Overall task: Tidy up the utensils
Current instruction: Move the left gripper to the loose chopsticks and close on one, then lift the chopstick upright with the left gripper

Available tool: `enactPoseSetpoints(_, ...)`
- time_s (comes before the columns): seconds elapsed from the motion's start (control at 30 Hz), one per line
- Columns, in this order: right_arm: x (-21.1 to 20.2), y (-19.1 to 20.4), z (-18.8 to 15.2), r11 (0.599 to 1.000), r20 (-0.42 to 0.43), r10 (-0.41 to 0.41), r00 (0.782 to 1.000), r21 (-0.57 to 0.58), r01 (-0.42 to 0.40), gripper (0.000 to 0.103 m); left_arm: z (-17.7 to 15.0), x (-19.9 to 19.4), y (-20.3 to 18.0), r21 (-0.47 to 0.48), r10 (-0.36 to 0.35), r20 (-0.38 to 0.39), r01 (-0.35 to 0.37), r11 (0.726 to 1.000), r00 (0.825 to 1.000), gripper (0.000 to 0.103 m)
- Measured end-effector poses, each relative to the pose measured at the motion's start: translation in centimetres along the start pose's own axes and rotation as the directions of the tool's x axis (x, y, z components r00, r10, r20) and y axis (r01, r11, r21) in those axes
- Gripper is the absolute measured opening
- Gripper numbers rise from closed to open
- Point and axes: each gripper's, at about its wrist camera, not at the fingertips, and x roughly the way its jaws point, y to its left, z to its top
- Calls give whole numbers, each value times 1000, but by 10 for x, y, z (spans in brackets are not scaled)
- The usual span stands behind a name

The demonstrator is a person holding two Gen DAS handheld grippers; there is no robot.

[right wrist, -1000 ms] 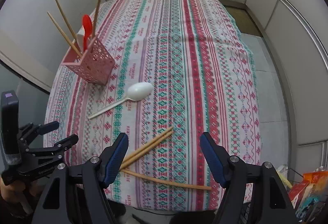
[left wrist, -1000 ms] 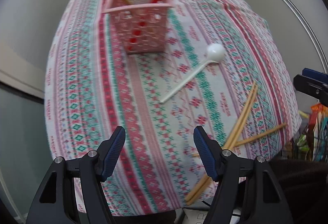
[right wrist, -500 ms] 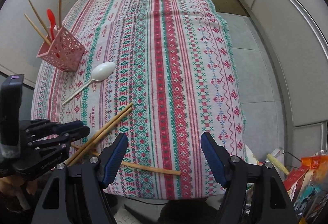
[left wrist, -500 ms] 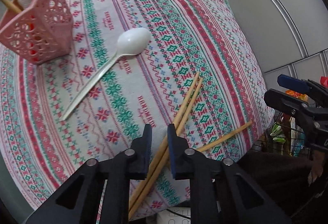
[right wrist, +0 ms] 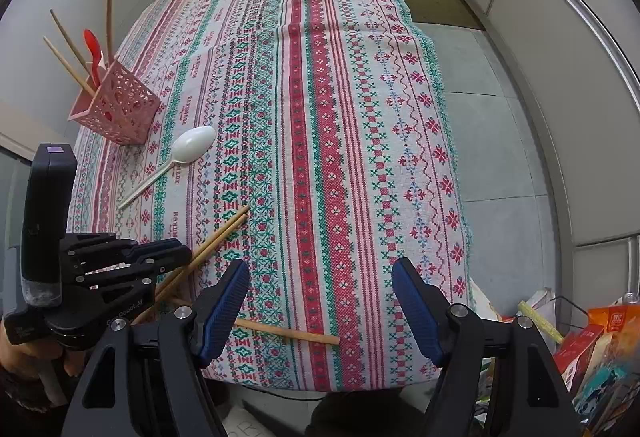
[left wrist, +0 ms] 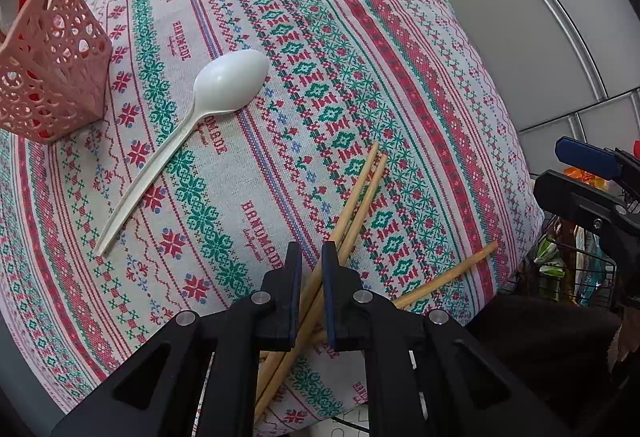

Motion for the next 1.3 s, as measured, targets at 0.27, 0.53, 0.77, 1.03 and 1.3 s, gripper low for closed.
enactPoseSetpoints(0.27, 0, 1, 0, 1000, 1, 1, 1000, -3, -1, 75, -7, 2, -3, 40, 2, -29, -1, 999, 1000, 10)
enactPoseSetpoints(0.53, 2, 1, -1, 1000, -4, 0, 1000, -6, 0, 75, -7, 4, -2, 26, 35, 3, -35, 999, 999, 10)
enactPoseSetpoints(0.77, 5, 3, -1, 1000, -12, 5, 1000, 2, -5, 75, 10, 8, -6, 32, 14, 46, -16, 999, 999, 11)
enactPoseSetpoints(1.03, 10, -1, 0, 999, -36, 29, 999, 35, -28, 75, 27, 15, -22, 73, 12, 72, -17, 997, 997, 10)
enactPoseSetpoints(1.3, 23, 2, 3, 994, -80, 83, 993, 79, -77, 75, 39, -10, 0, 55, 46, 124, -53, 997, 991, 0)
